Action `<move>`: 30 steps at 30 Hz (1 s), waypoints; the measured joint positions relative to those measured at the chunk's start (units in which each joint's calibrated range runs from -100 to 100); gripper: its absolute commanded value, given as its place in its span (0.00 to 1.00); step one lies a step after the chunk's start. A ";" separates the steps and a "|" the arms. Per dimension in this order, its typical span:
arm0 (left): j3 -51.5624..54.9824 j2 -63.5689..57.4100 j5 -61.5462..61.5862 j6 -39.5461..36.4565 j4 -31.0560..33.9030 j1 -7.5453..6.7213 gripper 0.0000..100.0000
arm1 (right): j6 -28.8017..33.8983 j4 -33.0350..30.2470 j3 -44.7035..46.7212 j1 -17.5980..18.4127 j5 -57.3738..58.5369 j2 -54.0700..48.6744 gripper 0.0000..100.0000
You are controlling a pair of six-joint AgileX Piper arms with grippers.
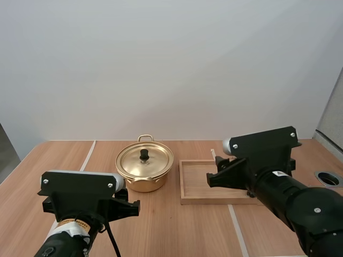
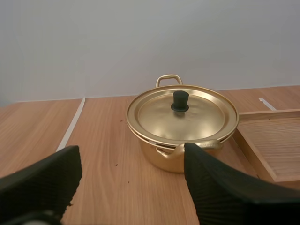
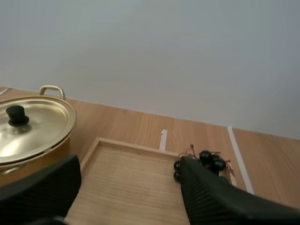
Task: Open the pot, put the pineapple inside, and close it
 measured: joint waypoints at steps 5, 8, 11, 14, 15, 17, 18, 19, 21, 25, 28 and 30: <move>0.00 0.00 -0.64 0.00 0.78 0.01 1.00 | 0.00 0.00 2.42 0.00 -0.40 0.00 1.00; 0.00 0.00 -0.72 0.00 0.89 0.01 1.00 | 0.00 0.00 2.69 0.00 -0.83 0.00 1.00; 0.00 0.00 -0.72 0.00 0.89 0.01 1.00 | 0.00 0.00 2.95 0.00 -0.83 0.00 1.00; 0.00 0.00 -0.72 0.00 0.89 0.01 1.00 | 0.00 0.00 2.95 0.00 -1.01 0.00 1.00; 0.00 0.00 -0.72 0.00 0.89 0.01 1.00 | 0.00 0.00 2.95 0.00 -0.97 0.00 1.00; 0.00 0.00 -0.72 0.00 0.89 0.01 1.00 | 0.00 0.00 3.11 0.00 -1.05 0.00 1.00; 0.00 0.00 -0.72 0.00 0.89 0.01 1.00 | 0.00 0.00 3.40 0.00 -1.59 -0.14 1.00; 0.00 0.00 -0.72 0.00 0.89 0.01 1.00 | 0.00 0.13 3.87 0.12 -2.30 -0.65 1.00; 0.00 0.00 -0.87 0.00 0.89 0.01 1.00 | 0.00 0.13 5.52 0.91 -4.22 -2.61 1.00; 0.00 0.00 -1.14 0.00 0.89 0.01 1.00 | 0.00 0.13 10.44 2.81 -10.71 -10.78 1.00; 0.00 0.00 -1.41 0.00 0.89 0.01 1.00 | 0.23 0.13 11.54 3.28 -13.40 -17.31 1.00; 0.00 0.00 -1.41 0.00 0.89 0.01 1.00 | 1.10 0.13 11.54 3.28 -14.02 -18.87 1.00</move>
